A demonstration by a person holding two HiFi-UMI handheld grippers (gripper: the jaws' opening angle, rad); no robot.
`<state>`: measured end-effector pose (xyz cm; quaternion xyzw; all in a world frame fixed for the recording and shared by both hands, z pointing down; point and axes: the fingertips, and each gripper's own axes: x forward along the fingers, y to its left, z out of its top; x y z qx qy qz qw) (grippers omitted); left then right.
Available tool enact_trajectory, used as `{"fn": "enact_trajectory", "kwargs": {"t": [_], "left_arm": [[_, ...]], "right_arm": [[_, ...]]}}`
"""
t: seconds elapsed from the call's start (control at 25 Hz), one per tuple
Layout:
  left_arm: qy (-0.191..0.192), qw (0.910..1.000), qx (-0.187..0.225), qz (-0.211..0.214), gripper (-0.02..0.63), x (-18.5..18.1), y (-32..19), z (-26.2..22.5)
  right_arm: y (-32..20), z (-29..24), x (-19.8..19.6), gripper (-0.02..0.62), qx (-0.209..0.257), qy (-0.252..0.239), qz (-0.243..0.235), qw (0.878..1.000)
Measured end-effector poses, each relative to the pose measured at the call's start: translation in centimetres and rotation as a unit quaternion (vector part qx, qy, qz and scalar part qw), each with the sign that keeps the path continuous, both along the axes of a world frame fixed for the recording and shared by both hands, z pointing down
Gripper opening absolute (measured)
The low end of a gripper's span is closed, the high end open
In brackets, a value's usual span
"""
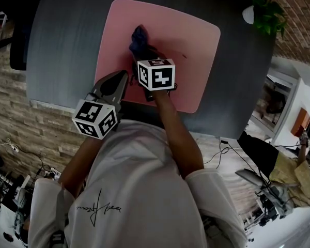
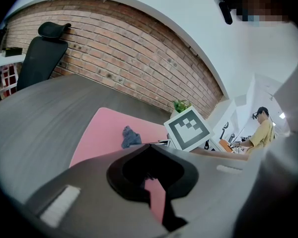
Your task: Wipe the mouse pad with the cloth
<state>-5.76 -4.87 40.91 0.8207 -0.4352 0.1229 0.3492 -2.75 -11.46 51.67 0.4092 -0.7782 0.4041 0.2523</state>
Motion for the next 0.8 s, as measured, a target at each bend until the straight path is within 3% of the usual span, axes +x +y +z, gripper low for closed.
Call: {"fn": "enact_trajectory", "kwargs": {"t": [0.8], "left_arm": [[-0.001,1.0000,0.004,0.008,0.009,2.0,0.9,0.0]], "right_arm": [[1.4,0.2,4.4,0.140,0.001,0.014,0.013,1.000]]}}
